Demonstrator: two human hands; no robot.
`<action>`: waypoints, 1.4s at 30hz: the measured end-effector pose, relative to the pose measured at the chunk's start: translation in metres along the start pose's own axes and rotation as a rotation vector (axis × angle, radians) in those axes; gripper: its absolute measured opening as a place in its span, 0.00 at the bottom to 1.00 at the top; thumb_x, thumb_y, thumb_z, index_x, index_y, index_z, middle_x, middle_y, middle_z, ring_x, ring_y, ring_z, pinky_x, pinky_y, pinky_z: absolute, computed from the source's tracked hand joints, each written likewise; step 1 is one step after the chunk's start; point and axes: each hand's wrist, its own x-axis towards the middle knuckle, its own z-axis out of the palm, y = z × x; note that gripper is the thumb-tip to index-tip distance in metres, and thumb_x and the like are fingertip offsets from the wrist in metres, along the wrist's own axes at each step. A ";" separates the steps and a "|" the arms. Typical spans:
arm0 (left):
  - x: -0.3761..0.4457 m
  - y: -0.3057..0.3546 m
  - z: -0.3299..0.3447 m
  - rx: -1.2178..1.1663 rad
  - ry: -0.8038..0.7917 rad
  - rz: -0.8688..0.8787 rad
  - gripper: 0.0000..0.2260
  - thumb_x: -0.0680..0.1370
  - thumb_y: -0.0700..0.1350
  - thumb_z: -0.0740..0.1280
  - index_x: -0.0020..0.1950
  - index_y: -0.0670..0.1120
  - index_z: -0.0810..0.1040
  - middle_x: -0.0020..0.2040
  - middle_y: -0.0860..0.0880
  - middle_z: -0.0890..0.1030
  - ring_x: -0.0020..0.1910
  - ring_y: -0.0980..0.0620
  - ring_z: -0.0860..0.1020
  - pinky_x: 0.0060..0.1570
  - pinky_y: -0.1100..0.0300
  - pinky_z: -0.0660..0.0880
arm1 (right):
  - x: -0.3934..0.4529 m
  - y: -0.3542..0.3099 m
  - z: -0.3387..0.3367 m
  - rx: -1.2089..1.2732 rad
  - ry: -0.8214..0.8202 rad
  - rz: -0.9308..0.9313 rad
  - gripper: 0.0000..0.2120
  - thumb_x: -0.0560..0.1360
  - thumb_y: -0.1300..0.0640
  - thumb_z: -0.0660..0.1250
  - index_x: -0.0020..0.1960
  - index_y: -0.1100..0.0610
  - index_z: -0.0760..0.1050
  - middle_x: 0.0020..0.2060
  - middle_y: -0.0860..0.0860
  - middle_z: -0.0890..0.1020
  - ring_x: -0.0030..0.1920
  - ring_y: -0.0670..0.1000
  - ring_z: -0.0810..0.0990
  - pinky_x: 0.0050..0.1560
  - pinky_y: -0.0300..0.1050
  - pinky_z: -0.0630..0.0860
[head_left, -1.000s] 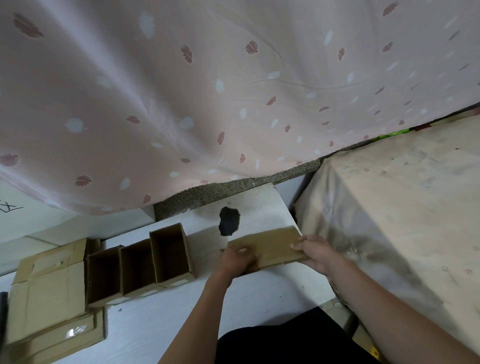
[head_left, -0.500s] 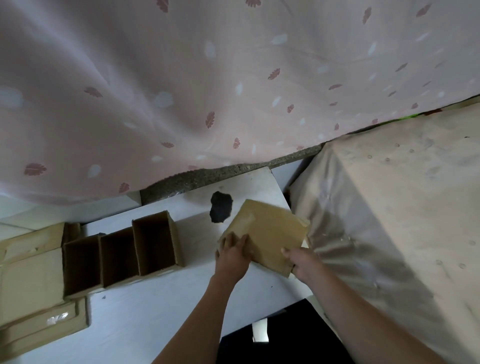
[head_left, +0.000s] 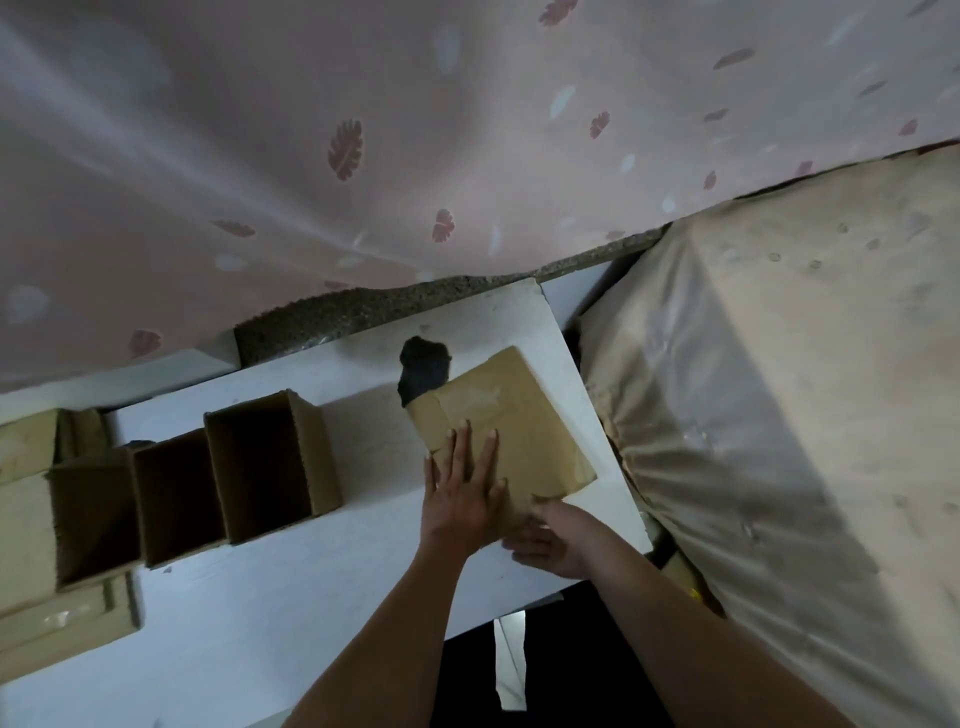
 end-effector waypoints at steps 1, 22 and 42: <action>-0.001 -0.005 0.003 0.039 0.012 0.022 0.29 0.84 0.62 0.43 0.80 0.58 0.32 0.78 0.47 0.27 0.79 0.46 0.33 0.78 0.41 0.40 | 0.000 0.001 -0.002 -0.080 0.011 -0.009 0.18 0.84 0.53 0.58 0.52 0.67 0.76 0.44 0.63 0.85 0.48 0.62 0.85 0.55 0.57 0.81; 0.036 0.016 0.035 0.007 0.296 -0.030 0.28 0.85 0.53 0.46 0.83 0.44 0.49 0.83 0.45 0.47 0.82 0.48 0.44 0.79 0.45 0.48 | 0.088 -0.021 -0.001 -1.484 0.792 -1.250 0.32 0.84 0.43 0.41 0.81 0.62 0.46 0.81 0.57 0.47 0.81 0.54 0.46 0.79 0.57 0.52; 0.028 0.059 -0.019 -0.160 0.091 -0.520 0.35 0.79 0.54 0.66 0.79 0.67 0.49 0.76 0.40 0.54 0.68 0.36 0.64 0.65 0.41 0.67 | 0.044 -0.014 0.023 -0.921 0.989 -0.825 0.31 0.79 0.54 0.67 0.77 0.63 0.59 0.70 0.65 0.69 0.68 0.66 0.70 0.69 0.60 0.67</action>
